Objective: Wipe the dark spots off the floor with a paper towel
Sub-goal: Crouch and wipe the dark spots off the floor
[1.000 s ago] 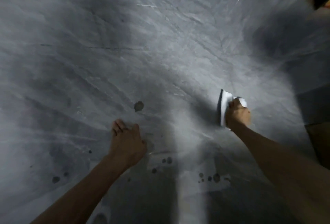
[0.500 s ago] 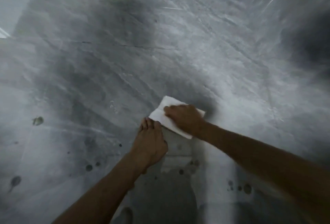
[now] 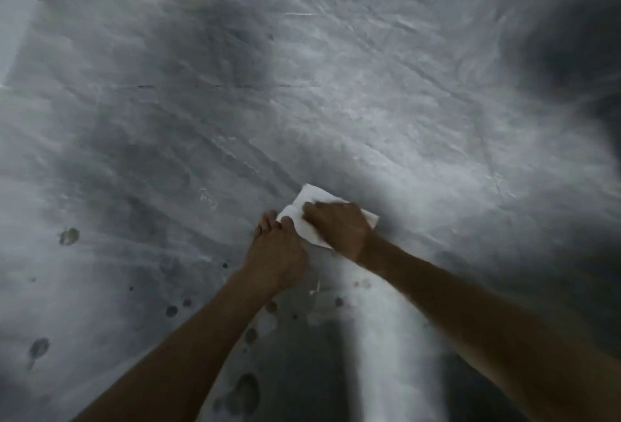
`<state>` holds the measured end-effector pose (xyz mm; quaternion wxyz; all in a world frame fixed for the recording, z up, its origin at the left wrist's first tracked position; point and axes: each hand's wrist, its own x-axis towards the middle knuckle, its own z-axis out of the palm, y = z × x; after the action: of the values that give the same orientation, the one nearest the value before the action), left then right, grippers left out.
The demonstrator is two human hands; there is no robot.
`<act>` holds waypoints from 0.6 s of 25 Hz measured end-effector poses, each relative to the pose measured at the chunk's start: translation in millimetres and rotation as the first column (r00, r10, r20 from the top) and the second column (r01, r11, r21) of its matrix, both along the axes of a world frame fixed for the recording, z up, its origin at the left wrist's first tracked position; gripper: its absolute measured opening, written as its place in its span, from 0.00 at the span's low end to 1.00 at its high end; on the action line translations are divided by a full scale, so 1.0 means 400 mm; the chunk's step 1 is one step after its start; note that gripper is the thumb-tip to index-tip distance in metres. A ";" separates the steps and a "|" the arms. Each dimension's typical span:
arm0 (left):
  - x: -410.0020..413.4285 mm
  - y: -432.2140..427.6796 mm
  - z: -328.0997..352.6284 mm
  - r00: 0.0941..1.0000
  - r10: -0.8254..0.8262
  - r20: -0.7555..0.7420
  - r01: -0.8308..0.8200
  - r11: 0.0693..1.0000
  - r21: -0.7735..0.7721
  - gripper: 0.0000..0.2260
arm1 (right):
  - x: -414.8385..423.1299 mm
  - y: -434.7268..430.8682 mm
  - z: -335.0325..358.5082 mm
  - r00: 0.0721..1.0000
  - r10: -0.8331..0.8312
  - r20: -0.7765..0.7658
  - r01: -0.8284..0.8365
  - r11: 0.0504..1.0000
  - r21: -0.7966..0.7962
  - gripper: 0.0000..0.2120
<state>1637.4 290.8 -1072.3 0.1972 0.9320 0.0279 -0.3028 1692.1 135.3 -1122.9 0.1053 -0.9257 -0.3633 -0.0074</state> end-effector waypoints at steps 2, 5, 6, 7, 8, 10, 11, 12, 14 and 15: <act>0.002 -0.006 0.003 0.998 -0.029 -0.064 0.031 0.999 0.035 0.30 | 0.006 -0.208 0.016 0.978 -0.208 -0.020 0.203 0.969 -0.141 0.12; -0.005 -0.021 -0.006 0.997 -0.060 -0.057 0.066 0.993 0.100 0.31 | -0.035 -0.485 0.054 0.598 -0.794 0.110 0.794 0.567 -0.220 0.12; -0.010 -0.027 -0.009 0.997 -0.065 -0.039 0.069 0.991 0.113 0.31 | -0.062 -0.510 0.062 0.474 -0.863 0.175 0.877 0.443 -0.189 0.12; -0.015 -0.029 -0.014 0.998 -0.063 -0.020 0.065 0.990 0.126 0.31 | -0.082 -0.494 0.058 0.406 -0.834 0.373 0.914 0.367 -0.174 0.11; -0.017 -0.030 -0.018 0.998 -0.057 -0.003 0.057 0.990 0.127 0.31 | -0.097 -0.424 0.053 0.420 -0.775 0.473 0.907 0.352 -0.229 0.08; -0.018 -0.027 -0.011 1.000 -0.026 0.017 0.025 0.996 0.086 0.29 | -0.135 -0.198 0.032 0.582 -0.755 0.304 0.813 0.552 -0.184 0.04; -0.014 -0.022 -0.005 0.999 0.001 0.039 -0.003 0.999 0.045 0.27 | -0.165 -0.081 0.032 0.690 -0.722 0.049 0.722 0.681 -0.119 0.07; -0.015 -0.015 0.002 0.996 0.046 0.073 -0.046 0.999 -0.002 0.24 | -0.182 -0.011 0.038 0.763 -0.641 -0.079 0.642 0.766 -0.017 0.09; -0.016 0.002 0.015 0.979 0.136 0.151 -0.124 0.989 -0.085 0.17 | -0.187 0.012 0.020 0.895 -0.420 -0.150 0.422 0.906 -0.021 0.09; -0.024 0.003 0.022 0.977 0.152 0.153 -0.137 0.985 -0.104 0.14 | -0.174 -0.037 0.009 0.951 -0.297 -0.087 0.296 0.955 -0.020 0.11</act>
<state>1627.9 292.1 -1063.5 0.2636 0.9386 0.0654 -0.2128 1622.4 120.6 -1119.4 0.1161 -0.9695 -0.2151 0.0191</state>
